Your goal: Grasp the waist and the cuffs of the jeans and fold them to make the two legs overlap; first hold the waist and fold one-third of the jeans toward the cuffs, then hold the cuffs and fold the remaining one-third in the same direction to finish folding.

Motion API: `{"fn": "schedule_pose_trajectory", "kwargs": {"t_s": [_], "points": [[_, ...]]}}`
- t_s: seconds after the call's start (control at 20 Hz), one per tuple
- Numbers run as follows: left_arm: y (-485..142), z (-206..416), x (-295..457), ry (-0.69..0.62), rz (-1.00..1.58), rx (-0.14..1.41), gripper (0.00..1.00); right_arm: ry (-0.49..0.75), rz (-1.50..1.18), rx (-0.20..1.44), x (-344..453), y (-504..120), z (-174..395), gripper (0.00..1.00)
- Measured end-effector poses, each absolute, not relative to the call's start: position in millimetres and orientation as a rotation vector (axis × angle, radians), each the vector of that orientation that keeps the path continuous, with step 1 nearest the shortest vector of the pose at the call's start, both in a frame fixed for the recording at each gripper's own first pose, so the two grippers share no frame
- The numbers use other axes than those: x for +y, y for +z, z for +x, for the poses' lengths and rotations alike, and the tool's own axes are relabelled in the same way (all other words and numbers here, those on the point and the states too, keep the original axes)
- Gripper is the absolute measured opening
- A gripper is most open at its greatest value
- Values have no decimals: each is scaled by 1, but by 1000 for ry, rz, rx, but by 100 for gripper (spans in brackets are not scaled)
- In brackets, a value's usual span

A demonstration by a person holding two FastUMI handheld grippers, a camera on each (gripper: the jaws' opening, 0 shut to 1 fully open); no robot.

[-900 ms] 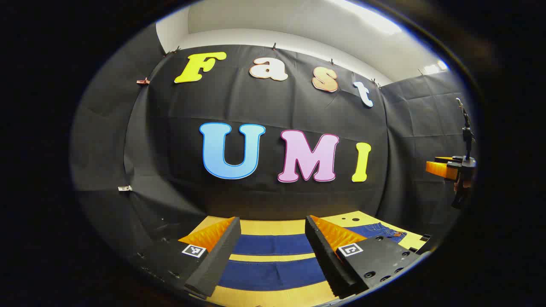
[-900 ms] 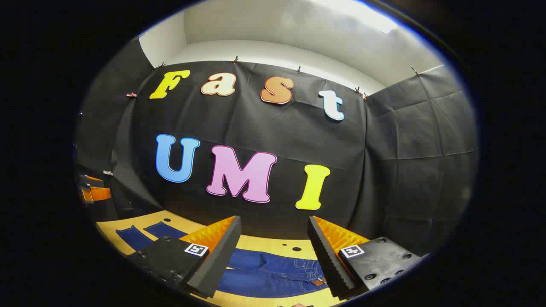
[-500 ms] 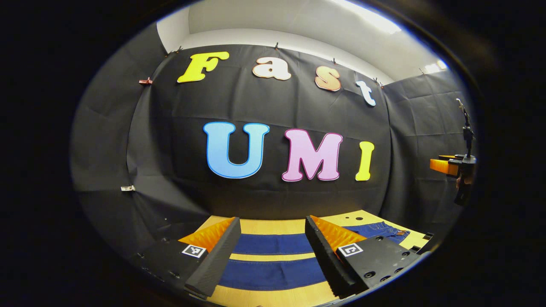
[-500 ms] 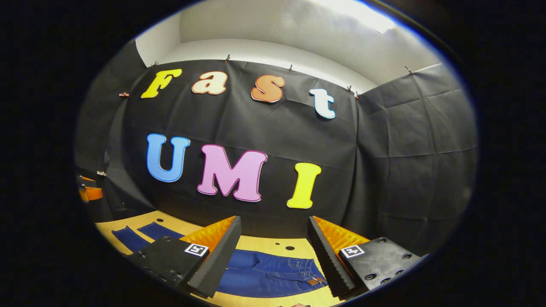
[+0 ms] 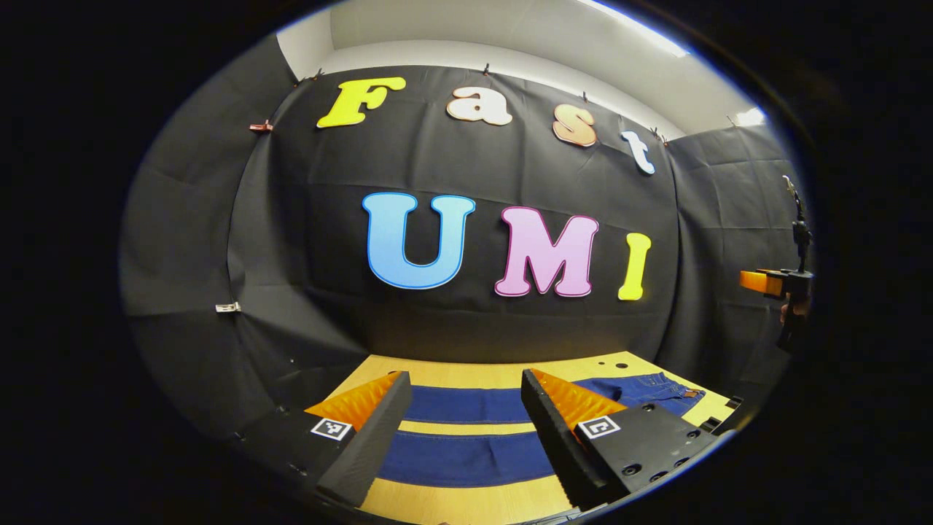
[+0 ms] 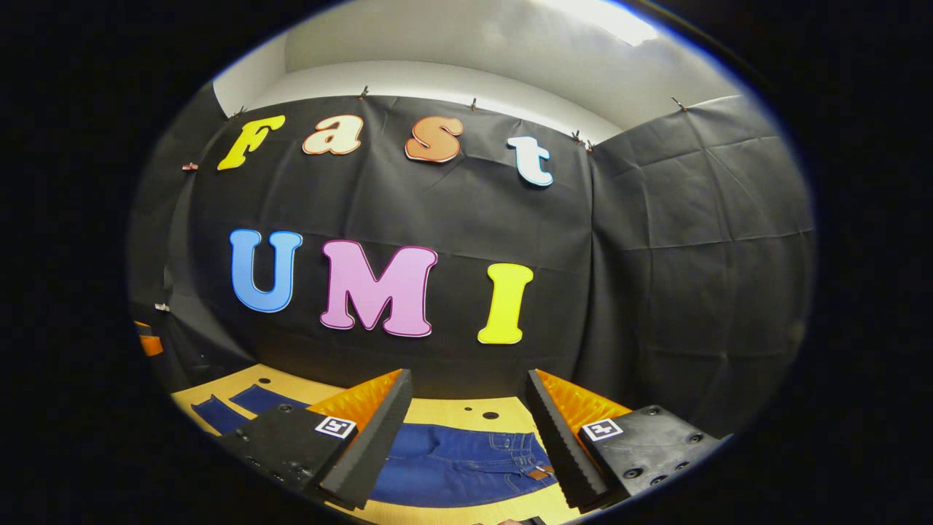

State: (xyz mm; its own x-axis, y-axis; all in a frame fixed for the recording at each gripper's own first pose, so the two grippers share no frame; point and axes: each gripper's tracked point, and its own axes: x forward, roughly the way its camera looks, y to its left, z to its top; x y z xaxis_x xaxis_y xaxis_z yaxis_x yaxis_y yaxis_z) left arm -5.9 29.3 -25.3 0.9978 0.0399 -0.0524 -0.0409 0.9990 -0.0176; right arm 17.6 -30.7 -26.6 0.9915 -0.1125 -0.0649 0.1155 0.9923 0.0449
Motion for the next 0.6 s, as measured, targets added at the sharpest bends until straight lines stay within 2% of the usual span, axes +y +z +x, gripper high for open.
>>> {"fn": "schedule_pose_trajectory", "kwargs": {"t_s": [0.15, 0.35, 0.6], "points": [[-41, -5, 33, -5, -45, 99, 97, -90, -20, 114, -38, -47, 22, 96], [-66, 1, 69, -32, 64, 181, 97, -40, -71, 187, -48, -66, 30, 94], [-108, 27, 66, -197, 245, 289, 97, 45, -106, 292, -46, -110, 48, 96]]}}
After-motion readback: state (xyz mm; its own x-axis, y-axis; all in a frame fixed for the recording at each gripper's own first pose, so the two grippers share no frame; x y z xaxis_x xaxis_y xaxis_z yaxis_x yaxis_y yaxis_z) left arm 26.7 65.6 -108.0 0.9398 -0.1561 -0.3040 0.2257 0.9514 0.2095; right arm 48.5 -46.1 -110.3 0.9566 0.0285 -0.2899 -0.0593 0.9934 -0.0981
